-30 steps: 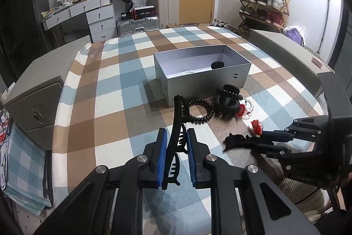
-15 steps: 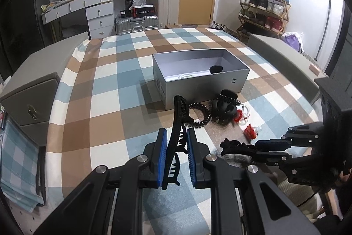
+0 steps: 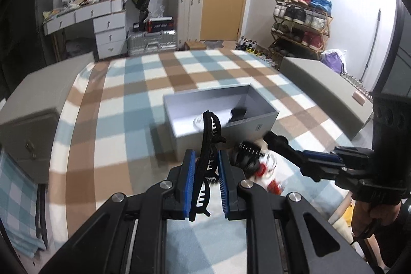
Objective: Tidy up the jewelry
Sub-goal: 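Carry both black comb clips into the silver box and open both grippers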
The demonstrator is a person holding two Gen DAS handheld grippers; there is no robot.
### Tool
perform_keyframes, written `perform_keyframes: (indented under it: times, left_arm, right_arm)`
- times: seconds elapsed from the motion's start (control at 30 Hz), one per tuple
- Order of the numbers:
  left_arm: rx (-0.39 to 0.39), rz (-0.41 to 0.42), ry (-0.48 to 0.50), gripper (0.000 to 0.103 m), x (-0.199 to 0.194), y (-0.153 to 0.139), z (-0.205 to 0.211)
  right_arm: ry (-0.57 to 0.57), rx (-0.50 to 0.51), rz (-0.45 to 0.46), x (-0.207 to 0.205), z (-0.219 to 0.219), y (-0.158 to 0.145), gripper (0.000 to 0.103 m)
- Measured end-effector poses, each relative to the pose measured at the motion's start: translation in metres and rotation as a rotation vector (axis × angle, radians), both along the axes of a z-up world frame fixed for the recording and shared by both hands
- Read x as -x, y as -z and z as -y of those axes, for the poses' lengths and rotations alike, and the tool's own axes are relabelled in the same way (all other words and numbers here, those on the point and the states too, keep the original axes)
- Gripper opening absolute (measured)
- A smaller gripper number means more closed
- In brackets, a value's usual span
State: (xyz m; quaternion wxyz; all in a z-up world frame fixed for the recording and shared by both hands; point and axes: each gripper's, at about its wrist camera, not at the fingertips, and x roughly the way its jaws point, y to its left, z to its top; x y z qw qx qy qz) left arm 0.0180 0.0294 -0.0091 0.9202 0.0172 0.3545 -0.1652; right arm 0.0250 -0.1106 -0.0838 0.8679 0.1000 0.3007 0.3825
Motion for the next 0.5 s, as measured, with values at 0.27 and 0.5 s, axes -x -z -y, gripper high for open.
perform_keyframes:
  times: [0.27, 0.5]
  left_arm:
    - [0.005, 0.02, 0.007, 0.013, -0.04, -0.006, 0.013]
    - [0.022, 0.004, 0.011, 0.013, -0.074, -0.001, 0.018]
  right_arm:
    - [0.035, -0.015, 0.059, -0.044, 0.007, -0.03, 0.019]
    - [0.042, 0.001, 0.091, -0.084, 0.008, -0.043, 0.019]
